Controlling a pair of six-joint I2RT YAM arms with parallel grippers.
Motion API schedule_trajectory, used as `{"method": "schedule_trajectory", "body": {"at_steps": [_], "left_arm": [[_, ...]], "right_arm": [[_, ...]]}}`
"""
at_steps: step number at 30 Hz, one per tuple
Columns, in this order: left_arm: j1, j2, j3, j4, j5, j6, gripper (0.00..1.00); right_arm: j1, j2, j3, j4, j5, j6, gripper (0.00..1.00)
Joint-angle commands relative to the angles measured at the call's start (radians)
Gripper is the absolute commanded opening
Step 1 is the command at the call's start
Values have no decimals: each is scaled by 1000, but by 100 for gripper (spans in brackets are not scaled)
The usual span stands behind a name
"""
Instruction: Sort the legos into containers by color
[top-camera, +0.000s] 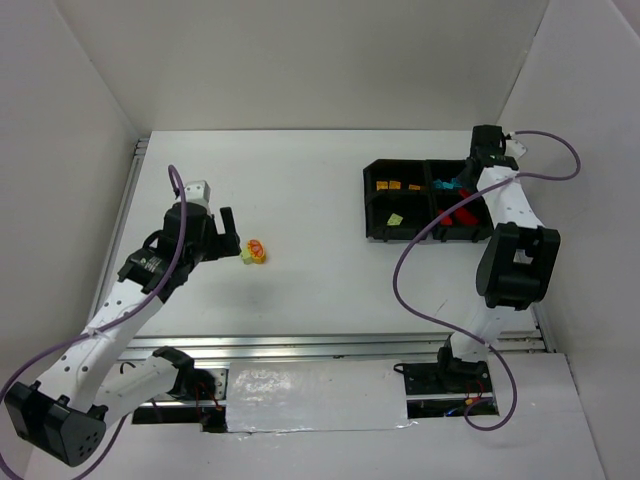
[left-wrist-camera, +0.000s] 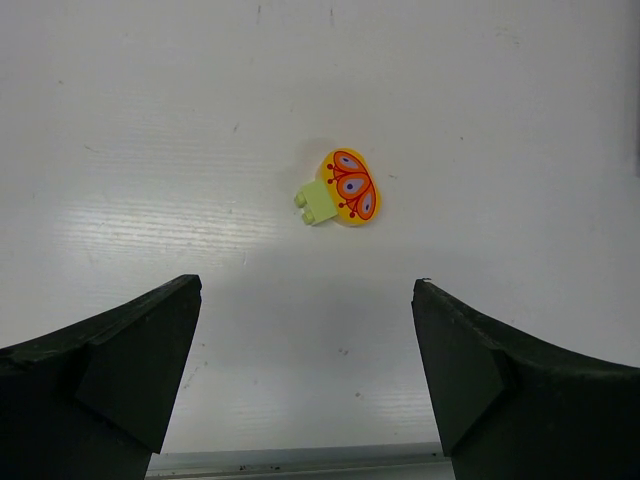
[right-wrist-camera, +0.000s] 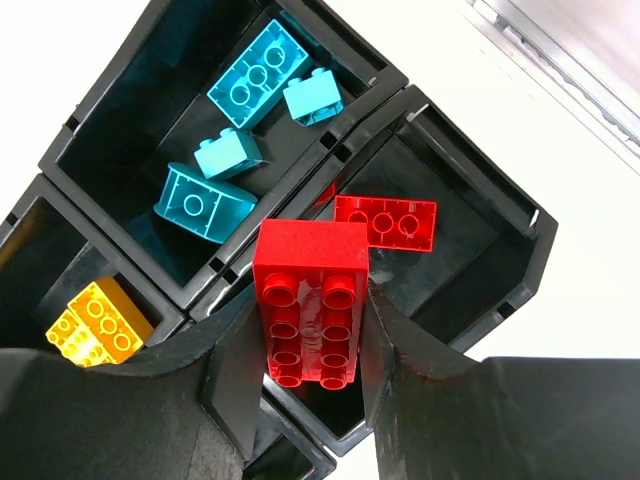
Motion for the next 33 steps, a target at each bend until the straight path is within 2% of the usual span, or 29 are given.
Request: {"method": "schedule_trajectory", "body": {"at_steps": [1, 4, 7, 8, 9, 12, 17, 21, 22, 24, 25, 26, 28, 30, 31, 33], "left_arm": [[-6, 9, 23, 14, -34, 32, 99], [-6, 19, 26, 19, -30, 38, 99], [-6, 25, 26, 19, -25, 40, 99], [-6, 26, 25, 21, -24, 40, 99], [-6, 26, 25, 19, -24, 40, 99], [-5, 28, 25, 21, -17, 43, 99], [0, 42, 34, 24, -7, 47, 99], [25, 43, 37, 19, -10, 32, 99], [32, 43, 40, 18, -29, 28, 99], [48, 37, 46, -11, -74, -9, 99], [54, 35, 52, -42, -146, -44, 100], [66, 29, 58, -61, -189, -66, 100], [87, 22, 71, -96, -304, -106, 100], [118, 6, 83, -148, -356, -169, 99], [127, -1, 84, -160, -391, -199, 99], [138, -26, 86, -182, -413, -219, 100]], "right_arm": [[-4, -15, -9, 6, 15, 19, 3], [-6, -10, -32, 22, 4, 21, 6], [-6, 5, -32, 23, -6, 13, 18], [-4, 7, -34, 25, -6, 14, 51], [-4, 7, -34, 25, -2, 16, 67], [-4, 7, -20, 14, 4, 19, 82], [10, -26, 12, -6, -12, 25, 91], [158, -119, 9, 17, 15, -33, 95], [280, -150, 9, 28, 14, -53, 99], [382, -150, 29, 54, -24, -96, 100], [466, -141, 41, 71, -79, -119, 100], [508, -130, 53, 84, -217, -168, 100], [632, -83, 63, 126, -340, -206, 100], [719, -9, 81, 152, -470, -288, 100], [808, 26, 99, 143, -480, -308, 100], [887, 141, 185, 117, -439, -343, 100]]}}
